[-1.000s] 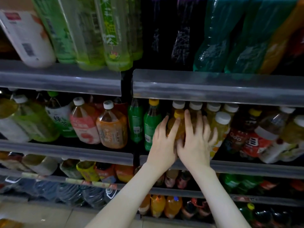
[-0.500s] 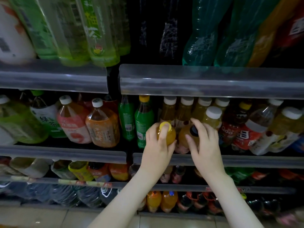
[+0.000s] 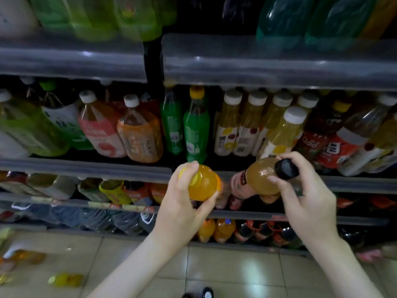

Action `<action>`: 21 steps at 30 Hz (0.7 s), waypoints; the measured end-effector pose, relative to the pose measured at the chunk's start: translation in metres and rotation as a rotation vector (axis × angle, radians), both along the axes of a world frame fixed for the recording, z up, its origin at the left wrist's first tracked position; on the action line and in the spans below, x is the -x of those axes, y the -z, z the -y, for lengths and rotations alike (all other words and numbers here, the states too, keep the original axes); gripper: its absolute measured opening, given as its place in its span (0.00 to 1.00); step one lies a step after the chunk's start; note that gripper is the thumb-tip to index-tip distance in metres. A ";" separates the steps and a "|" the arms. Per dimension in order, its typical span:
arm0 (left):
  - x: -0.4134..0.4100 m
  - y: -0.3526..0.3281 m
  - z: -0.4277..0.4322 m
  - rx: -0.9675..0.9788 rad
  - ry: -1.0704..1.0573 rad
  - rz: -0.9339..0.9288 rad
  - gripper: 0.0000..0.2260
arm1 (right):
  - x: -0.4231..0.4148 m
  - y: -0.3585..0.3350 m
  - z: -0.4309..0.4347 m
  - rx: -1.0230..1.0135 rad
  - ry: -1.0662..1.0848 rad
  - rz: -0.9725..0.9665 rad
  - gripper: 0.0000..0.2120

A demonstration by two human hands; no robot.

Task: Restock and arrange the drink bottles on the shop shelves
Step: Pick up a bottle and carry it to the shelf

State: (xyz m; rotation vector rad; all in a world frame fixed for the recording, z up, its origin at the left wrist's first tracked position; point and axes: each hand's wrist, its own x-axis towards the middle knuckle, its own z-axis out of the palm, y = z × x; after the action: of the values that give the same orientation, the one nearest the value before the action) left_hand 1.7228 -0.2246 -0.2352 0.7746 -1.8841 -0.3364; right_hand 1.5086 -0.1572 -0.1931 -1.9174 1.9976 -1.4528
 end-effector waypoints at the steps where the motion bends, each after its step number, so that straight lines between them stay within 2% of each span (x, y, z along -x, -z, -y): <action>1: -0.008 0.009 -0.008 -0.079 -0.006 0.015 0.31 | -0.003 0.006 -0.006 -0.087 -0.028 0.047 0.14; 4: -0.032 0.050 -0.032 -0.321 -0.043 0.110 0.28 | -0.015 0.050 -0.023 -0.336 -0.085 0.164 0.16; 8: -0.065 0.135 -0.059 -0.577 -0.117 0.251 0.32 | -0.033 0.144 -0.045 -0.608 -0.042 0.303 0.20; 10: -0.081 0.189 -0.073 -0.667 -0.157 0.335 0.34 | -0.041 0.201 -0.055 -0.691 -0.011 0.342 0.26; 13: -0.104 0.289 -0.087 -0.741 -0.191 0.437 0.34 | -0.054 0.301 -0.067 -0.819 0.006 0.358 0.27; 16: -0.119 0.369 -0.092 -0.815 -0.215 0.464 0.35 | -0.059 0.381 -0.072 -0.860 0.048 0.330 0.30; 19: -0.130 0.469 -0.098 -0.875 -0.247 0.482 0.32 | -0.069 0.472 -0.070 -0.911 0.056 0.316 0.19; 21: -0.135 0.534 -0.100 -0.890 -0.262 0.504 0.32 | -0.075 0.530 -0.068 -0.921 0.059 0.288 0.15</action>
State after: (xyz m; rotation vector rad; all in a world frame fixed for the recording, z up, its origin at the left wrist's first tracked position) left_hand 1.8578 -0.1250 -0.7688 1.8176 -2.0290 -0.9031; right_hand 1.5838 -0.0887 -0.7226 -1.1826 2.0368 -0.5522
